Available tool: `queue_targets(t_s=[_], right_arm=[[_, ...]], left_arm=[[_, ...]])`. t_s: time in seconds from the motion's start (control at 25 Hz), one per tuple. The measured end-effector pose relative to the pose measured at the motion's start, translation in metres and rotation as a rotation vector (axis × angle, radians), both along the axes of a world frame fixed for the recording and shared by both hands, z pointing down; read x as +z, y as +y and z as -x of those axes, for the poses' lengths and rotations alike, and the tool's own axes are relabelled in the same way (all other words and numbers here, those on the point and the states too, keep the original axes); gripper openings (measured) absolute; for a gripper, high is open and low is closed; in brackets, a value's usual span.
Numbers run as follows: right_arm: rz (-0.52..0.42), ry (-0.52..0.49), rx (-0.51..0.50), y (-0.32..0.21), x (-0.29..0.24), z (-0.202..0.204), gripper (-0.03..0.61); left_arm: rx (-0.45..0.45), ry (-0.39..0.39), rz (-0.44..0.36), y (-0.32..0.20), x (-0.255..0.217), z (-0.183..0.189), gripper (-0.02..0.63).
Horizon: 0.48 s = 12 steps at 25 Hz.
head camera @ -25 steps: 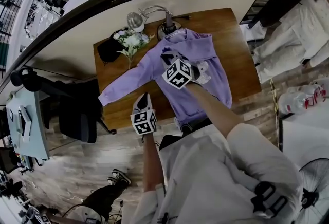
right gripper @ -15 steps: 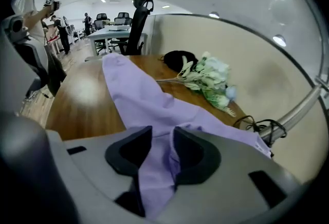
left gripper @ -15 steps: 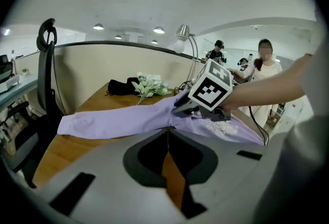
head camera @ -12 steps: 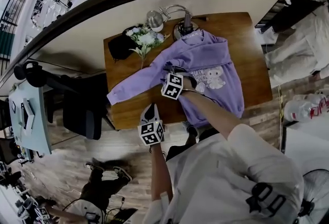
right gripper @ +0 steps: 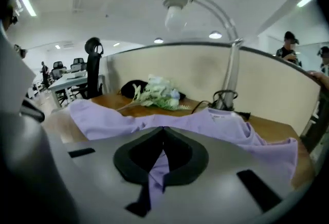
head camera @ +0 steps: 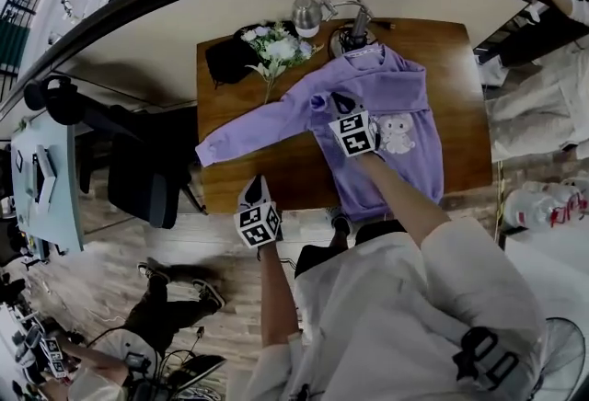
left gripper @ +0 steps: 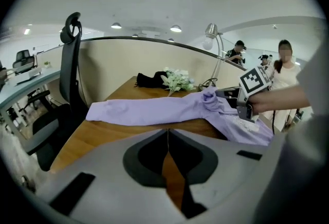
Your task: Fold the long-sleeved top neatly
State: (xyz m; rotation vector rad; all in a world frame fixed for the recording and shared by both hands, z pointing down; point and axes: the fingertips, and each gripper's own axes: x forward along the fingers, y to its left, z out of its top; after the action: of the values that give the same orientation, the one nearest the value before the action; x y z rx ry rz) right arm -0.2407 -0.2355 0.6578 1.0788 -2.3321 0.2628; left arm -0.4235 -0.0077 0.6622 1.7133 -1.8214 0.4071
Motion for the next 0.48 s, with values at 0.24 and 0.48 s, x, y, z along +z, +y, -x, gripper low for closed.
queue_targets(t_s=[0.24,0.48], right_arm=[[0.098,0.165,-0.134,0.005,0.049,0.035,0.005],[0.091,0.216,-0.124,0.007,0.069,0.042,0.000]], left_arm=[[-0.186,0.041,-0.015,0.012,0.003,0.079,0.026],[-0.265,-0.028,0.008,0.010,0.004,0.144,0.026]])
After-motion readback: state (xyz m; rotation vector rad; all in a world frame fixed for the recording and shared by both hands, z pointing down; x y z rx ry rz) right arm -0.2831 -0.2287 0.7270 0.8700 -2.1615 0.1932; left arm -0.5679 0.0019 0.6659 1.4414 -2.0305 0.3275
